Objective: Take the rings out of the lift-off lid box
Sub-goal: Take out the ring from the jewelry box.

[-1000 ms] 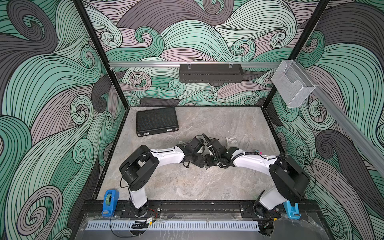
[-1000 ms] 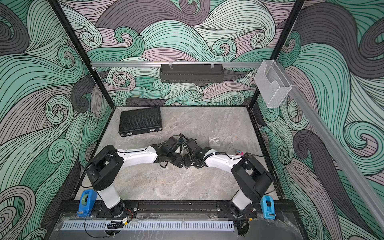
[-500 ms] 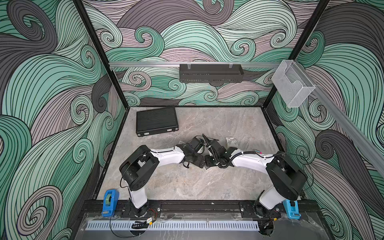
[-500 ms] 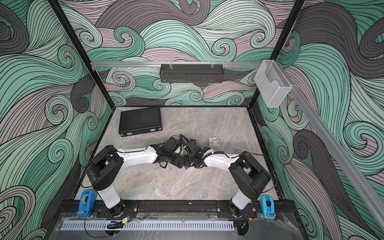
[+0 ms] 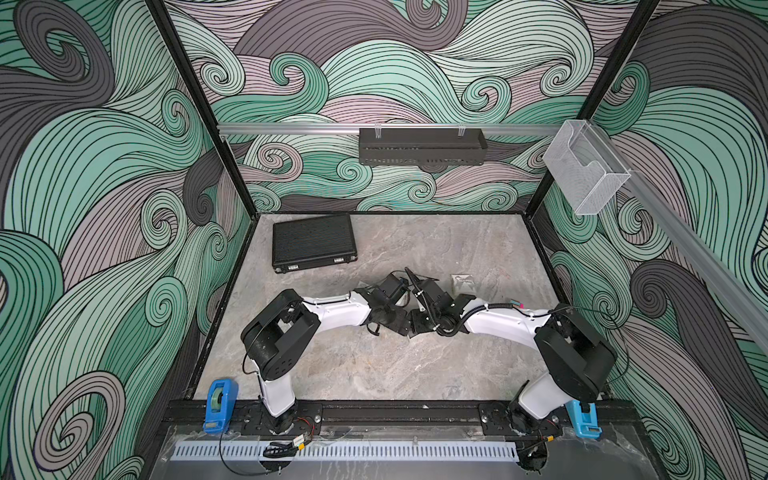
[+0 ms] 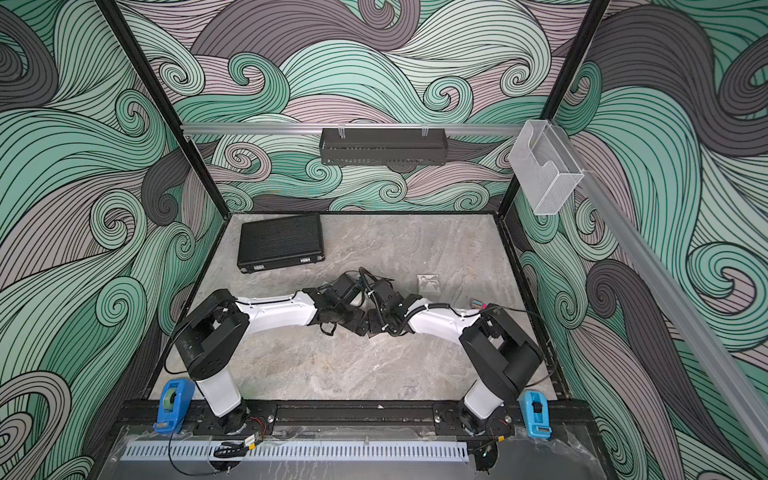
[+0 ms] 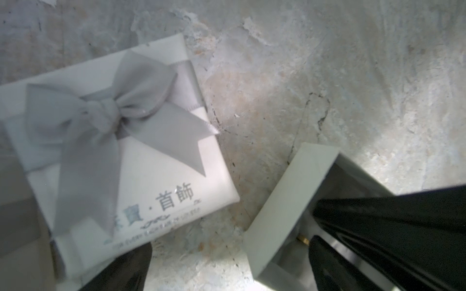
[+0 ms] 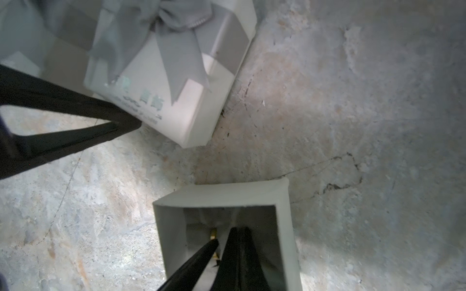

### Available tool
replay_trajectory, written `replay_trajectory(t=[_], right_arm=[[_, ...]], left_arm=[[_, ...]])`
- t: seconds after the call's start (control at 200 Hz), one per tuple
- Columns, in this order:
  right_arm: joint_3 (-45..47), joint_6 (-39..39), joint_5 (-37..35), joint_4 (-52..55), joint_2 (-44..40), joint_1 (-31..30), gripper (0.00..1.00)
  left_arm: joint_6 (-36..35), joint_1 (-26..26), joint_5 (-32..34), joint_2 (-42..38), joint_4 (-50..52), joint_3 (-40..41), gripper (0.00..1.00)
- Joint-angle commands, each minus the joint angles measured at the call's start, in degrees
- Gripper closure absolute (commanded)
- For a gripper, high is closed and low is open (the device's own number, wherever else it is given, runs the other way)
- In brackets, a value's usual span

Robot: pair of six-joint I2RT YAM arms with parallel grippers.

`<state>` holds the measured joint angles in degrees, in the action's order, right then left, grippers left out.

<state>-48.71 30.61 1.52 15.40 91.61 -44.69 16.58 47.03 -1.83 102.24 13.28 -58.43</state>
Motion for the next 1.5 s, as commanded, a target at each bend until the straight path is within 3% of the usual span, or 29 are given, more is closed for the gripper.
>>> replay_trajectory(t=[0.0, 0.871, 1.497], right_arm=[[1.27, -0.57, 0.26, -1.14, -2.96, -0.31, 1.00], [8.35, 0.97, 4.76, -10.04, -10.20, 0.13, 1.00], [10.82, -2.65, 1.64, 2.97, -22.09, -0.16, 1.00]], left_arm=[[-0.42, 0.00, -0.64, 1.29, 1.80, -1.86, 0.02], [-0.59, 0.00, -0.81, 1.90, 2.58, -2.13, 0.02], [-1.56, -0.61, 0.31, -2.70, 0.70, -0.30, 0.02]])
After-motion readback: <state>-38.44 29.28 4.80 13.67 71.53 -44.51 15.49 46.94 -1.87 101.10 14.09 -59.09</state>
